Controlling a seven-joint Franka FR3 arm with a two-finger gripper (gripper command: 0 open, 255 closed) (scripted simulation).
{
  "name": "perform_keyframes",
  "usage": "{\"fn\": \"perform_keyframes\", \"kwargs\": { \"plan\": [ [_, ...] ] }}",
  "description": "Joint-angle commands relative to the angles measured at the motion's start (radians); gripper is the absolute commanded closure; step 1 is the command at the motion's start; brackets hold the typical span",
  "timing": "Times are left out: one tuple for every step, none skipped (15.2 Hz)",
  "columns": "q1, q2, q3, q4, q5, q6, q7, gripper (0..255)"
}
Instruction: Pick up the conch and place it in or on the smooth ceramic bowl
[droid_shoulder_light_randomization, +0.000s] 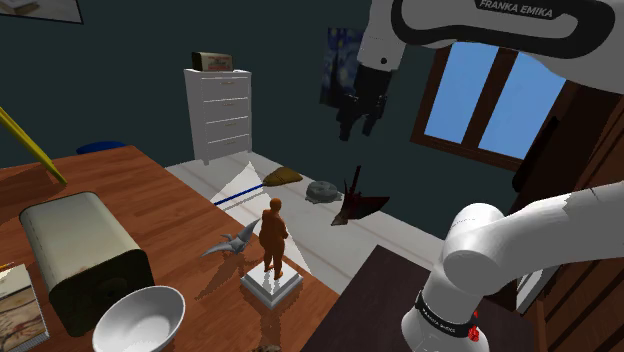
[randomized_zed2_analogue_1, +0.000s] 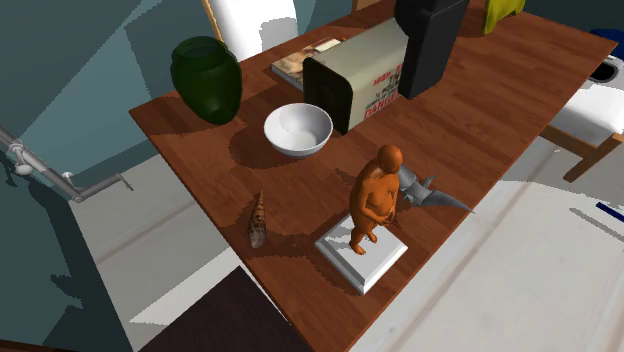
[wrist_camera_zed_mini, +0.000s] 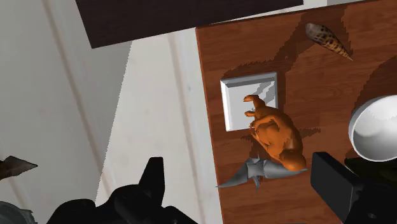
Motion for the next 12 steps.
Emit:
{"fn": "perform_keyframes", "kwargs": {
  "plan": [
    [0.000, 0.000, 0.000, 0.000, 0.000, 0.000, 0.000, 0],
    [0.009, 0.014, 0.007, -0.017, 0.005, 0.024, -0.006, 0],
    [0.018, 0.030, 0.013, -0.033, 0.010, 0.048, -0.012, 0],
    [0.027, 0.046, 0.020, -0.048, 0.014, 0.072, -0.018, 0],
    [0.036, 0.063, 0.027, -0.062, 0.019, 0.096, -0.024, 0],
    [0.045, 0.081, 0.034, -0.075, 0.024, 0.120, -0.030, 0],
    [0.054, 0.099, 0.041, -0.088, 0.028, 0.144, -0.036, 0],
    [0.063, 0.119, 0.049, -0.100, 0.033, 0.168, -0.042, 0],
    [0.072, 0.139, 0.056, -0.111, 0.037, 0.192, -0.047, 0],
    [0.081, 0.160, 0.063, -0.121, 0.041, 0.216, -0.053, 0],
    [0.090, 0.182, 0.071, -0.130, 0.046, 0.240, -0.059, 0],
    [0.098, 0.205, 0.079, -0.139, 0.050, 0.264, -0.065, 0]
  ]
}}
